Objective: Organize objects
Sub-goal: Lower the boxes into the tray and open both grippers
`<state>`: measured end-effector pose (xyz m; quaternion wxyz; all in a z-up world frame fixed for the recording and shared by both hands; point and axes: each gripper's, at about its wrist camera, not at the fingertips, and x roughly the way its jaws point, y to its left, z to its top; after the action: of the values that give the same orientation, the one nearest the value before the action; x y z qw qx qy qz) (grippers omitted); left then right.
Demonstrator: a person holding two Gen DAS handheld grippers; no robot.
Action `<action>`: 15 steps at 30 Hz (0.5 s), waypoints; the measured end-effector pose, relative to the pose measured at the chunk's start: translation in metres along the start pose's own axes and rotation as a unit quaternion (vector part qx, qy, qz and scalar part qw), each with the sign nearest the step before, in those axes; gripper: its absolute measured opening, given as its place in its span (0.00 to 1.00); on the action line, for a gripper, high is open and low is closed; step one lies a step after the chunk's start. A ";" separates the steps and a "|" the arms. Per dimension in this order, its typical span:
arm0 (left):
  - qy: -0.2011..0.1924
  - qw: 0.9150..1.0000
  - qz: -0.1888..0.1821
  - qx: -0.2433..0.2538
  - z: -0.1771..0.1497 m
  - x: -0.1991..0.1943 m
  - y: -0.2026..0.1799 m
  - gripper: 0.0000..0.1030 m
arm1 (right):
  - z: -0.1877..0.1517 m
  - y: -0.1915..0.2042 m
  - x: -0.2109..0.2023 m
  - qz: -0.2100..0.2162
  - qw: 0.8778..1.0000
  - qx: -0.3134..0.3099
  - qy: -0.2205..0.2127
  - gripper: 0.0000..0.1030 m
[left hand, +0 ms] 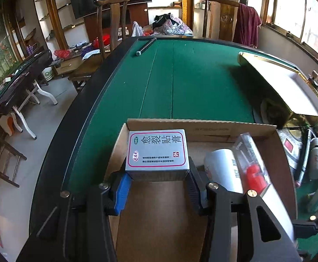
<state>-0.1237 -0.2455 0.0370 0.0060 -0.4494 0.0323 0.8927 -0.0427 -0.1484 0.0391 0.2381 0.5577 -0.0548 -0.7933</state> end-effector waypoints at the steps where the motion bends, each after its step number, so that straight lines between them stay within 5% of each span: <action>1: 0.000 1.000 0.002 -0.003 0.000 0.002 0.002 0.44 | 0.001 -0.001 0.000 -0.002 1.000 0.000 0.000 0.30; 10: 0.017 0.997 -0.034 -0.060 -0.004 -0.004 0.017 0.63 | 0.008 -0.009 0.007 -0.007 1.000 0.017 0.008 0.30; 15: 0.026 0.995 -0.052 -0.084 -0.022 -0.014 0.017 0.65 | 0.016 -0.014 0.012 -0.004 0.999 0.043 0.017 0.30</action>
<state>-0.0985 -0.2640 0.0367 0.0139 -0.4721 -0.0658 0.8790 -0.0651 -0.1440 0.0296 0.2115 0.5814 -0.0822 -0.7814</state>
